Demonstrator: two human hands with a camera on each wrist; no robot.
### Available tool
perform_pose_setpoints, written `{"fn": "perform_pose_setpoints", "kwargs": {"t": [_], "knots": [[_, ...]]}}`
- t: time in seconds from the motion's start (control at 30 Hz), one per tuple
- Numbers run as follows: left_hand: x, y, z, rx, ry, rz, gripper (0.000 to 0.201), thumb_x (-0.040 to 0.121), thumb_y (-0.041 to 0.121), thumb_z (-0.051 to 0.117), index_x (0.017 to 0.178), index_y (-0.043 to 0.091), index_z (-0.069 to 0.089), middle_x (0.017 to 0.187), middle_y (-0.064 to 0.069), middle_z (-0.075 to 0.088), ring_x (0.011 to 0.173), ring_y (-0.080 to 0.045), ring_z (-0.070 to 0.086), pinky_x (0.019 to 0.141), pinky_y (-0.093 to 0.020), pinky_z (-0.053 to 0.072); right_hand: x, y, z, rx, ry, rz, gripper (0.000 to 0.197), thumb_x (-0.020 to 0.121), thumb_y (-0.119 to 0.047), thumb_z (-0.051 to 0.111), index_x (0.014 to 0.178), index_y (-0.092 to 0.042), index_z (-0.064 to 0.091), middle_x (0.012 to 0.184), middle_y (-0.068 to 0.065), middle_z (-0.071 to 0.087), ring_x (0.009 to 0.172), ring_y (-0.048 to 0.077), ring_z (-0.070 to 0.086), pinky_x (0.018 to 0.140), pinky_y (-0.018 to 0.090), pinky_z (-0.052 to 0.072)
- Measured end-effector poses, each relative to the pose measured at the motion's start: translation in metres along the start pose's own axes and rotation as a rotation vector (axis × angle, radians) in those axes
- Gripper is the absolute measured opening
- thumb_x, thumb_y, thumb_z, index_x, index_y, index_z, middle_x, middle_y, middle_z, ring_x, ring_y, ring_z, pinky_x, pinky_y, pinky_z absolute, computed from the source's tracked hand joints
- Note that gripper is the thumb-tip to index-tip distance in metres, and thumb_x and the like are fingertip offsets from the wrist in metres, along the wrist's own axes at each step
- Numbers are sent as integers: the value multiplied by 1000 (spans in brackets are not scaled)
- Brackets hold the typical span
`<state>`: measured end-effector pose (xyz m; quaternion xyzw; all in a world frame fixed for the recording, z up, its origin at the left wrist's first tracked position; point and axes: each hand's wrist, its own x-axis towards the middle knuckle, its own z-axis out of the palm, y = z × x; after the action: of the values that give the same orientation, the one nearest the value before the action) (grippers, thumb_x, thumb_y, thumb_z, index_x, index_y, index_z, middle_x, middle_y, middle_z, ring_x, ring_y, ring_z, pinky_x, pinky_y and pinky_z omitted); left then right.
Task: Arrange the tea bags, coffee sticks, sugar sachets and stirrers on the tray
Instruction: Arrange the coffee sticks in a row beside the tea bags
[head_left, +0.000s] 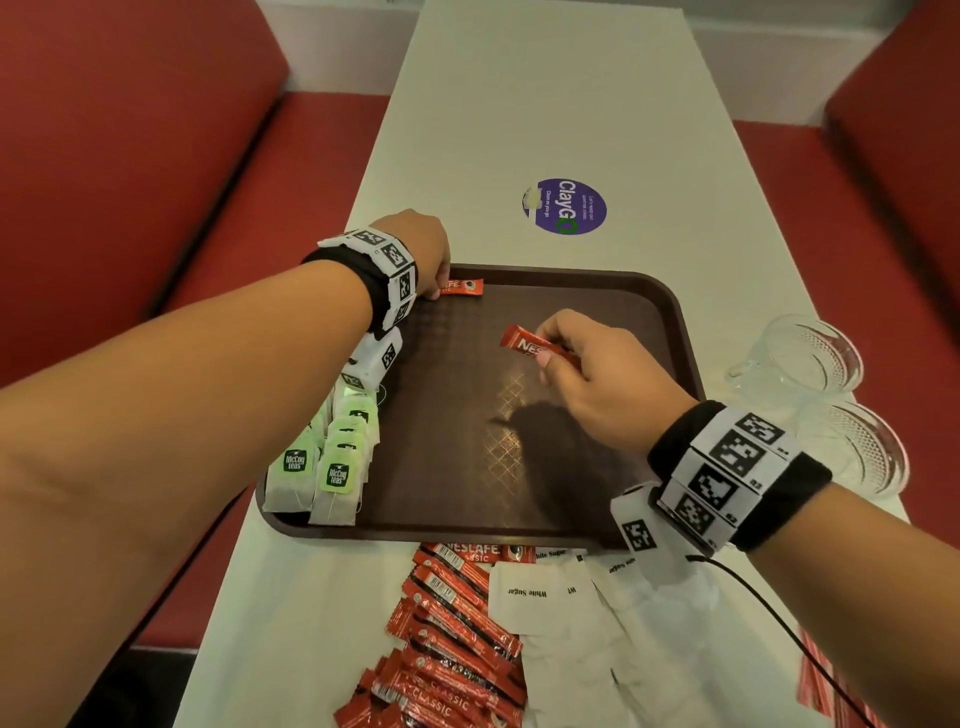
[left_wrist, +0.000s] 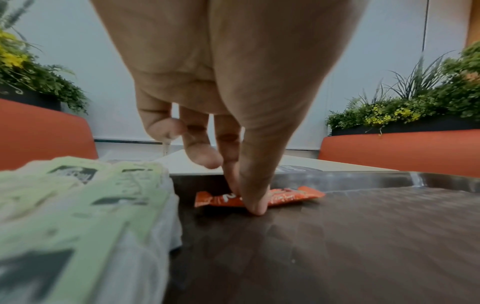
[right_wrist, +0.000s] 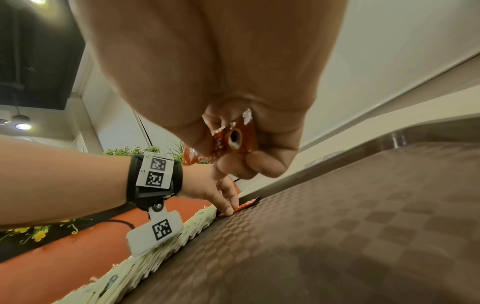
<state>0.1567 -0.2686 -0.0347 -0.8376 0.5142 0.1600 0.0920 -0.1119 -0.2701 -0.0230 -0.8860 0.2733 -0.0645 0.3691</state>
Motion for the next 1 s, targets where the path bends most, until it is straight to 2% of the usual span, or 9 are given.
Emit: {"fn": "perform_pose_setpoints", "kwargs": {"t": [0.1, 0.23, 0.33, 0.43, 0.53, 0.63, 0.8, 0.93, 1.0], "knots": [[-6, 1, -1, -11, 55, 34, 10, 84, 27, 76, 92, 21, 76, 96, 1, 72, 86, -20, 64, 72, -29, 48, 4, 1, 2, -22, -3, 8, 9, 104, -27, 50, 102, -28, 58, 83, -7, 65, 73, 10, 58, 68, 27, 45], [-35, 10, -6, -130, 248, 217, 32, 95, 46, 56, 101, 21, 75, 96, 1, 72, 90, -20, 63, 78, -32, 49, 8, 2, 4, -23, -3, 15, 11, 103, -28, 52, 97, -30, 61, 79, -9, 66, 73, 8, 59, 69, 25, 46], [-69, 23, -5, -286, 220, 402, 43, 94, 58, 49, 96, 24, 75, 83, 4, 71, 79, -14, 64, 73, -31, 49, 10, 3, 7, 1, -19, 31, 9, 103, -28, 53, 97, -29, 60, 81, -8, 67, 77, 8, 61, 72, 26, 47], [-92, 29, 5, -274, 147, 541, 35, 88, 60, 57, 99, 31, 74, 79, 14, 66, 73, -2, 58, 68, -25, 44, 12, 3, 7, 16, 6, 29, 7, 102, -29, 55, 100, -26, 62, 83, -9, 68, 81, 7, 62, 76, 27, 51], [-101, 27, 18, -226, 188, 527, 21, 90, 47, 64, 102, 32, 72, 71, 19, 55, 68, 2, 50, 67, -24, 36, 14, 1, 6, -13, 32, 30, 5, 99, -27, 60, 103, -25, 63, 83, -11, 67, 81, 5, 61, 77, 26, 50], [-107, 17, 26, -263, 205, 505, 15, 91, 42, 66, 100, 32, 72, 72, 18, 56, 70, 1, 51, 66, -22, 32, 11, -2, 3, -66, 31, 44, 6, 98, -28, 63, 102, -25, 65, 86, -10, 65, 82, 8, 59, 78, 29, 51], [-116, 6, 26, -328, 143, 518, 13, 89, 41, 68, 98, 33, 73, 79, 12, 62, 75, -6, 55, 70, -27, 43, 8, -8, 4, -105, -4, 43, 7, 99, -27, 60, 102, -27, 66, 85, -8, 63, 82, 10, 58, 79, 32, 51], [-120, 15, 23, -323, 169, 519, 10, 91, 36, 65, 101, 35, 68, 78, 21, 56, 73, 4, 52, 65, -12, 32, 9, -11, 8, -98, 26, -1, 8, 99, -27, 60, 102, -26, 67, 85, -7, 64, 80, 9, 58, 76, 32, 50], [-114, 11, 20, -329, 193, 457, 6, 91, 33, 66, 97, 33, 68, 80, 19, 59, 75, 1, 54, 69, -15, 37, 8, -11, 9, -98, 65, -6, 16, 98, -30, 61, 113, -26, 65, 93, -8, 65, 83, 8, 58, 81, 32, 51]]}}
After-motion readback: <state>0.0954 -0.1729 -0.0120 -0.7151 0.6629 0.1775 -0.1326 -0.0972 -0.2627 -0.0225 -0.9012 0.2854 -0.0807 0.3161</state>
